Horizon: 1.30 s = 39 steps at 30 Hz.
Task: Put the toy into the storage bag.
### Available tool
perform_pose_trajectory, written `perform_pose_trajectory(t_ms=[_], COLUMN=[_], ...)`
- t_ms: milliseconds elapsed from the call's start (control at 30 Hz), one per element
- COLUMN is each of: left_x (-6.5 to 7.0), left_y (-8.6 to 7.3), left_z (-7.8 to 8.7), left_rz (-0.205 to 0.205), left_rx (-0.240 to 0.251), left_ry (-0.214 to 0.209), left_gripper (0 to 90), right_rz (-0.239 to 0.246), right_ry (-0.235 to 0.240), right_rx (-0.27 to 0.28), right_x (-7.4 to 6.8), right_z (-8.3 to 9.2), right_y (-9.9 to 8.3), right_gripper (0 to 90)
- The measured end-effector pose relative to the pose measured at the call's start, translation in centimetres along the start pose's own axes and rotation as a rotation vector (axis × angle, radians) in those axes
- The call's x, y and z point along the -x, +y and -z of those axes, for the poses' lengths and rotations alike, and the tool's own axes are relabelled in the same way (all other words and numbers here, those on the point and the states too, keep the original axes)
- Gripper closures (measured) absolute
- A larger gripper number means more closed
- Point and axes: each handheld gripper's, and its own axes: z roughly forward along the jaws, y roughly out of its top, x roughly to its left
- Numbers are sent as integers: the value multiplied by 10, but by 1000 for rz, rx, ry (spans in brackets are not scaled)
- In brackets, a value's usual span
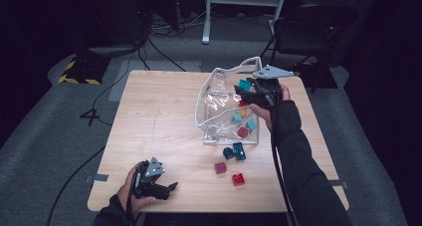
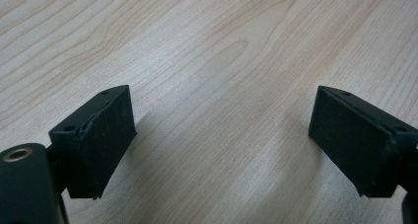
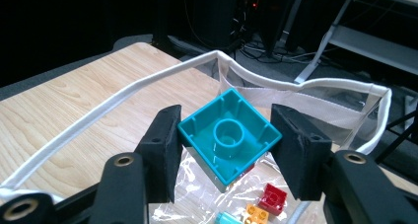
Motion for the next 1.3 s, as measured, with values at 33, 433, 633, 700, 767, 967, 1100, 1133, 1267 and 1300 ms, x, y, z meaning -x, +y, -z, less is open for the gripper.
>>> perform_pose_trajectory(t_ms=[33, 433, 633, 700, 767, 967, 1100, 1133, 1267, 1300], left_x=[0, 0, 0, 0, 0, 0, 0, 0, 0, 0], left_y=[0, 0, 0, 0, 0, 0, 0, 0, 0, 0], left_z=[0, 0, 0, 0, 0, 0, 0, 0, 0, 0], left_rz=[-1, -2, -1, 1, 1, 1, -1, -1, -1, -1], left_rx=[0, 0, 2, 2, 1, 1, 1, 2, 0, 2], left_ry=[1, 0, 1, 0, 0, 0, 1, 1, 2, 3], left_gripper=[107, 107, 107, 107, 107, 107, 107, 107, 107, 107], right_rz=[4, 1, 14, 19, 29, 51, 57, 60, 83, 87], right_ry=[-4, 8, 14, 18, 20, 46, 75, 76, 94, 96], right_rx=[-7, 20, 45, 48, 44, 49, 57, 58, 57, 53], right_x=[0, 1, 4, 4, 3, -3, -9, -10, -21, -23], right_z=[-2, 7, 27, 35, 41, 58, 65, 66, 71, 71], right_y=[-1, -6, -10, -13, -17, -35, -52, -55, -76, -80], right_gripper=[473, 384, 372, 372, 371, 343, 324, 320, 315, 313])
